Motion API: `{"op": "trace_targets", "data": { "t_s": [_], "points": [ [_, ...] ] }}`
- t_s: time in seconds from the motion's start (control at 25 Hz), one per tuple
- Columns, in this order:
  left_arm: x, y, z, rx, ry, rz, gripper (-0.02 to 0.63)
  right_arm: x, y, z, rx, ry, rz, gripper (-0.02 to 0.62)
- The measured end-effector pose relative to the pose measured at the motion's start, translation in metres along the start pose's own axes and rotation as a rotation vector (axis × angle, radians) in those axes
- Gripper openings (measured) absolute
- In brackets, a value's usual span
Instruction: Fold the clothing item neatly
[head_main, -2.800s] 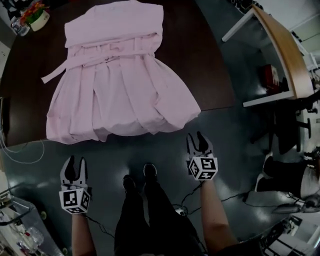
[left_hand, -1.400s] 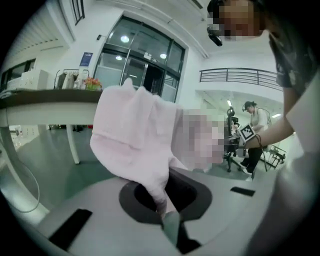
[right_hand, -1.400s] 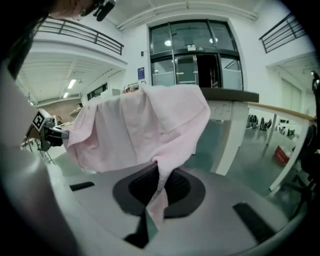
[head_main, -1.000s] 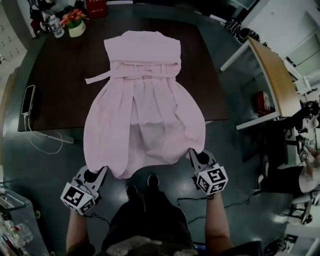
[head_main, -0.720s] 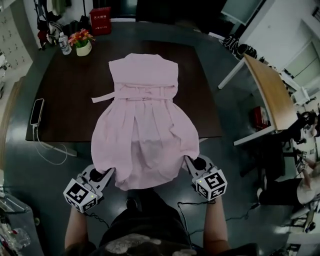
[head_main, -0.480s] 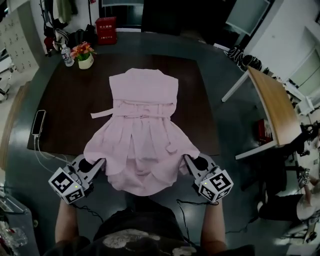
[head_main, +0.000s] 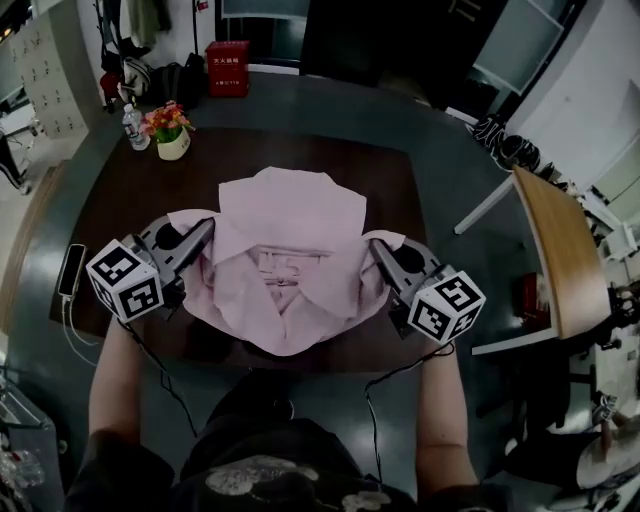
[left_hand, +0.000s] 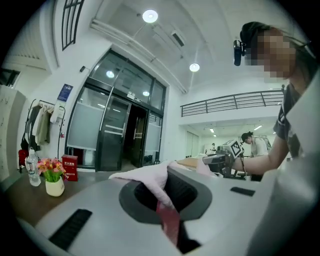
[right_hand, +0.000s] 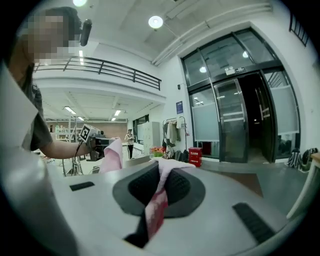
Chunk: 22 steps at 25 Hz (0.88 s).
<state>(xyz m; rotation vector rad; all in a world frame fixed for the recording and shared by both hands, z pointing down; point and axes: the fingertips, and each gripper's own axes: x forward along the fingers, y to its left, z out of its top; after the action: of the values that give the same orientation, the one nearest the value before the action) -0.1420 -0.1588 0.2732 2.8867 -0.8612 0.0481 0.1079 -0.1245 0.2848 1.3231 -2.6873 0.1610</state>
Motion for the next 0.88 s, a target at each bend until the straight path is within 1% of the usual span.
{"op": "trace_targets", "data": {
  "t_s": [0.12, 0.2, 0.28, 0.4, 0.52, 0.6, 0.72, 0.8, 0.88],
  "points": [
    [0.047, 0.066, 0.02, 0.013, 0.0, 0.003, 0.017, 0.063, -0.053, 0.02, -0.019, 0.025, -0.009, 0.002],
    [0.075, 0.113, 0.031, 0.013, -0.007, 0.01, 0.017, 0.099, -0.092, 0.035, -0.024, 0.028, -0.035, 0.002],
    [0.098, 0.165, 0.041, 0.006, -0.016, 0.03, 0.017, 0.129, -0.136, 0.049, 0.001, 0.019, -0.072, 0.002],
    [0.128, 0.245, 0.052, -0.011, -0.024, 0.079, 0.017, 0.164, -0.213, 0.062, 0.044, 0.015, -0.155, 0.002],
    [0.15, 0.317, 0.049, -0.016, 0.0, 0.143, 0.017, 0.181, -0.298, 0.065, 0.106, 0.007, -0.278, 0.002],
    [0.158, 0.36, 0.038, -0.024, 0.029, 0.205, 0.017, 0.181, -0.351, 0.055, 0.176, 0.007, -0.367, 0.002],
    [0.166, 0.412, 0.006, -0.035, 0.1, 0.298, 0.017, 0.179, -0.415, 0.017, 0.3, 0.031, -0.473, 0.002],
    [0.177, 0.43, -0.027, -0.026, 0.196, 0.345, 0.017, 0.18, -0.446, -0.019, 0.362, 0.065, -0.525, 0.002],
    [0.187, 0.44, -0.068, -0.008, 0.334, 0.399, 0.017, 0.181, -0.466, -0.058, 0.391, 0.122, -0.585, 0.002]
  ]
}}
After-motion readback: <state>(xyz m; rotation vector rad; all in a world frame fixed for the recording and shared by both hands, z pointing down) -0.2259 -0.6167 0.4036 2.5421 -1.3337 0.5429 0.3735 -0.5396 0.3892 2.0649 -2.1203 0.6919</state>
